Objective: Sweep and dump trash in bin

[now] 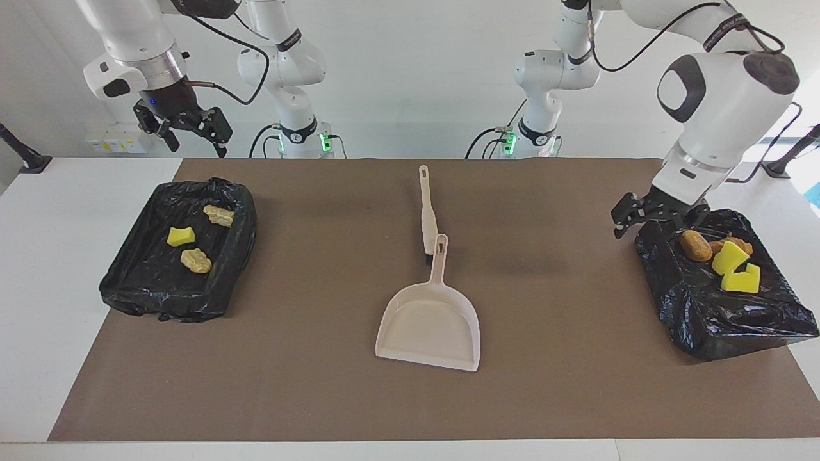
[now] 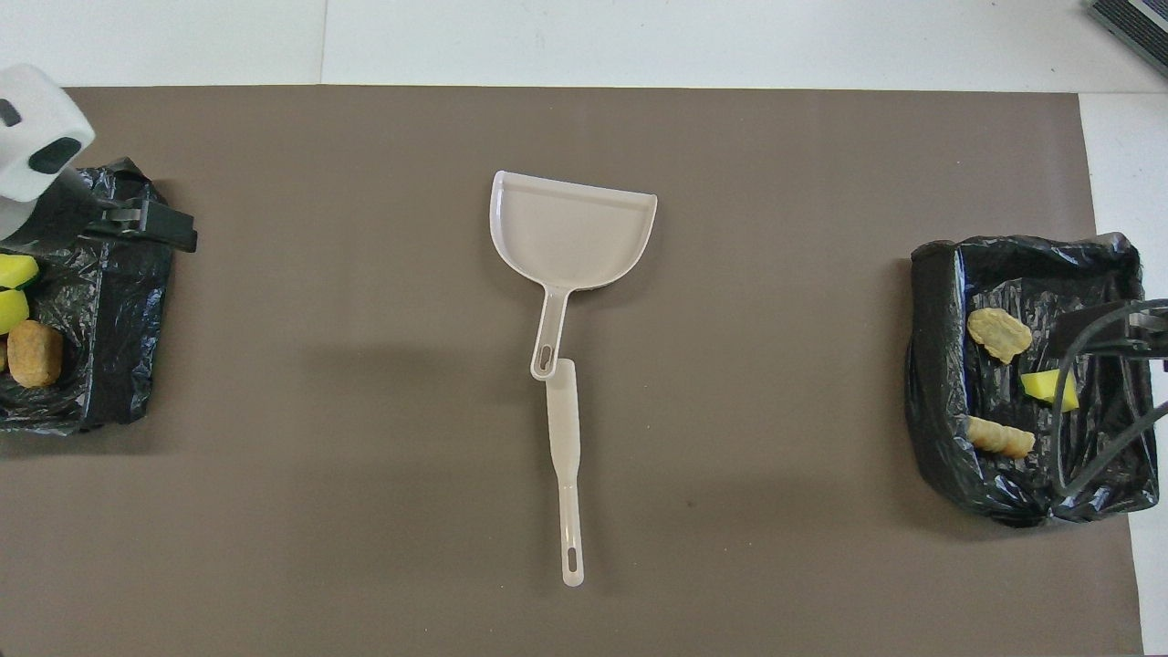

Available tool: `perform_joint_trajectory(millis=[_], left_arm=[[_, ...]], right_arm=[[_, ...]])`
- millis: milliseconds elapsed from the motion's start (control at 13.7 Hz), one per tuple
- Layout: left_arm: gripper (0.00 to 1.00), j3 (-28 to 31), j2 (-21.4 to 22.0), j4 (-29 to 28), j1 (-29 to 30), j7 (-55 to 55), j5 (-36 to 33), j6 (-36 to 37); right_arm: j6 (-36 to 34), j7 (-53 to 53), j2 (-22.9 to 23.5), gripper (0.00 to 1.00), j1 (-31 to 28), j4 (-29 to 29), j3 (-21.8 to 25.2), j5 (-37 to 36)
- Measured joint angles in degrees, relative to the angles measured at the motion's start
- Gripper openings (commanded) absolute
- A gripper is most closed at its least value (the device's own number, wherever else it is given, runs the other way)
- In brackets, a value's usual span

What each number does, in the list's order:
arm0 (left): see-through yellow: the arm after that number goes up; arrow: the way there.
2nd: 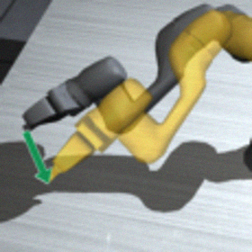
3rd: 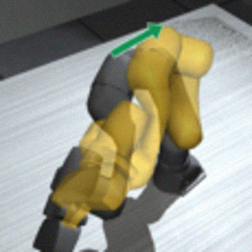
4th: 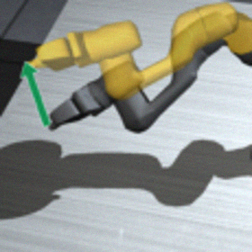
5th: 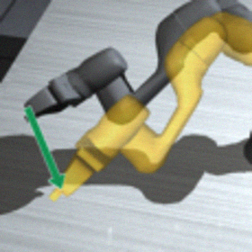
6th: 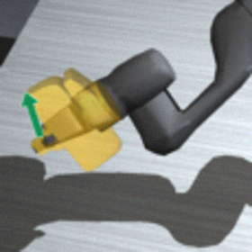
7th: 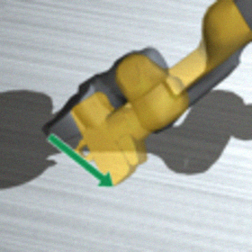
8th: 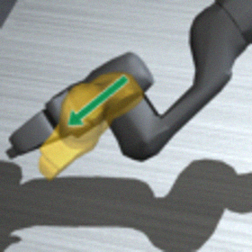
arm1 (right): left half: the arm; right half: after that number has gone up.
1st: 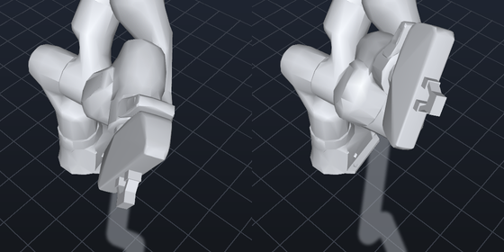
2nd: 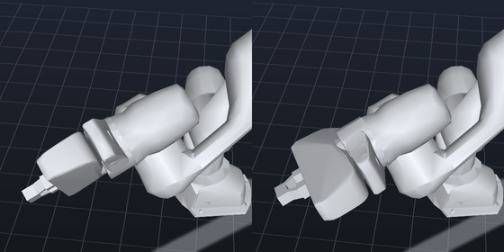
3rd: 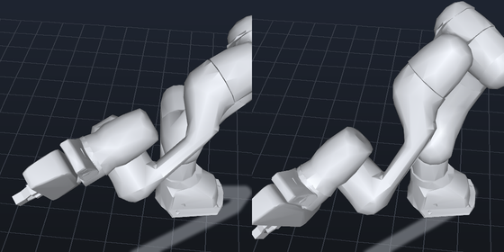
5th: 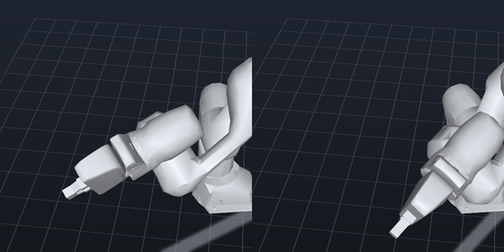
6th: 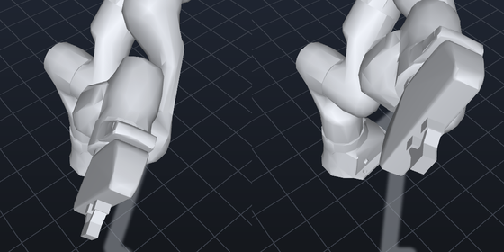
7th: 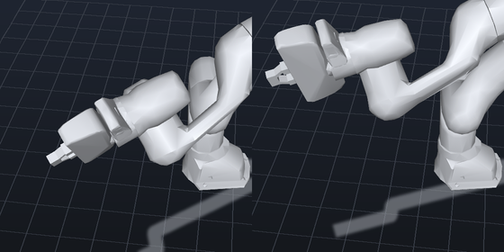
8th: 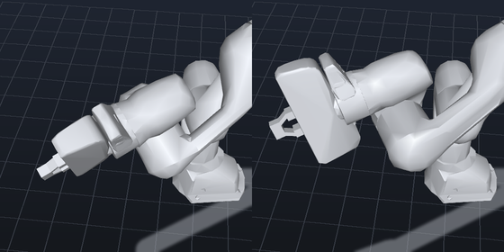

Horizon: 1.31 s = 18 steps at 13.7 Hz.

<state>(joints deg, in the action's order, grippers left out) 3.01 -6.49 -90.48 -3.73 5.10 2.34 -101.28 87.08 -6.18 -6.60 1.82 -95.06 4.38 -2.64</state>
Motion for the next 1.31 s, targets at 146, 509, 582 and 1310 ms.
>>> perform_joint_trajectory(millis=[146,509,582,1310], left_arm=[[1.00,0.04,2.43,0.02,2.21,0.26,-0.03,3.27],[1.00,-0.46,8.36,0.11,2.74,-1.91,-0.05,12.15],[1.00,-0.70,9.03,0.10,2.74,-2.38,-0.06,12.89],[1.00,-1.86,9.33,-0.24,2.52,-0.34,-1.83,13.83]], right_arm=[[-0.13,0.00,0.00,1.00,0.00,0.00,0.02,0.00],[-0.15,0.00,0.00,1.00,-0.01,0.00,0.07,0.01],[-0.14,0.00,0.00,1.00,-0.01,0.00,0.07,0.01],[2.05,0.00,0.00,1.00,-0.01,-0.15,0.07,1.16]])
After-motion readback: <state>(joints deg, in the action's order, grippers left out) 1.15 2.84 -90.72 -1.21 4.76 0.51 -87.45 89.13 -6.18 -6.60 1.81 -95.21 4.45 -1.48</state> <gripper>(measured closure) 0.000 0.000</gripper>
